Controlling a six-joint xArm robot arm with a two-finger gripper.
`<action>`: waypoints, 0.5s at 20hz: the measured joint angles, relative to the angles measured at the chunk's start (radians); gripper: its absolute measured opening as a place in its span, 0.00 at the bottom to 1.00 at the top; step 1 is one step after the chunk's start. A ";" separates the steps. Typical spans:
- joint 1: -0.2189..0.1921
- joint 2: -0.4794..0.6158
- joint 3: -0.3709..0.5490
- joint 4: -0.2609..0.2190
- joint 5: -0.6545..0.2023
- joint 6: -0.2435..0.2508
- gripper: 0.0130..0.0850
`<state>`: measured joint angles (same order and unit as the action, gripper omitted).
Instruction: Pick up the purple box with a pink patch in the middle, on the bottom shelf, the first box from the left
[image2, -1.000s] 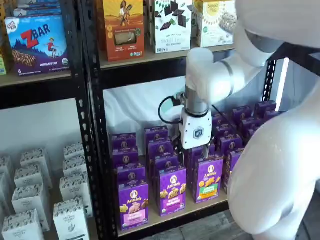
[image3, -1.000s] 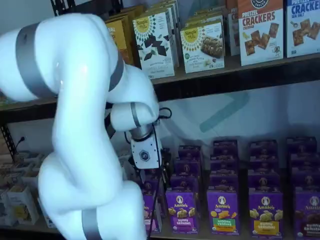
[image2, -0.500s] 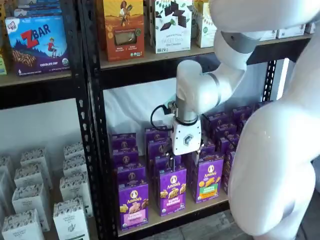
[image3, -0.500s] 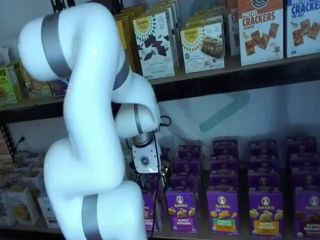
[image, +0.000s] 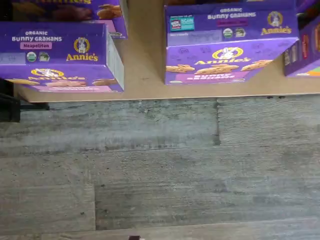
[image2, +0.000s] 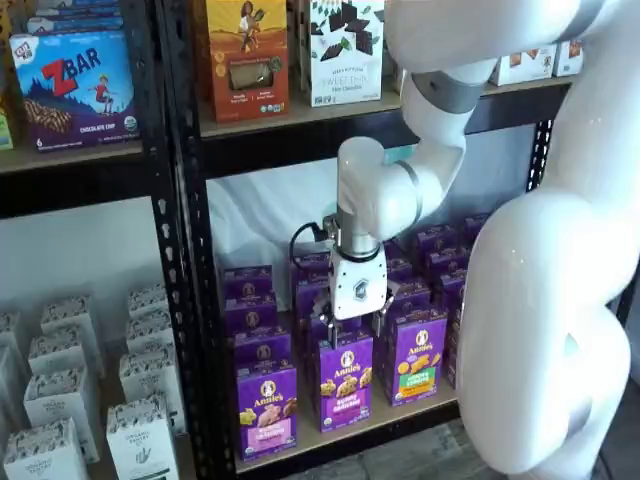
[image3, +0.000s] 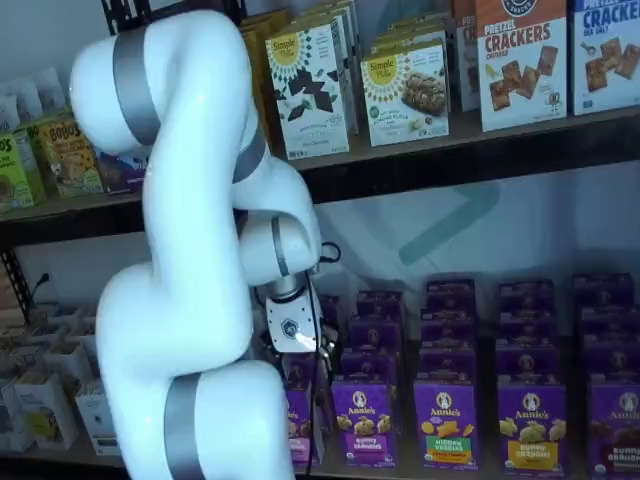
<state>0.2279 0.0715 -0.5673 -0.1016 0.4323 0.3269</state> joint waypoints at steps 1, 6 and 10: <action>0.002 0.014 -0.007 0.005 -0.005 -0.003 1.00; 0.007 0.078 -0.036 0.041 -0.042 -0.030 1.00; 0.011 0.134 -0.065 0.072 -0.071 -0.054 1.00</action>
<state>0.2394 0.2056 -0.6326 -0.0297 0.3612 0.2726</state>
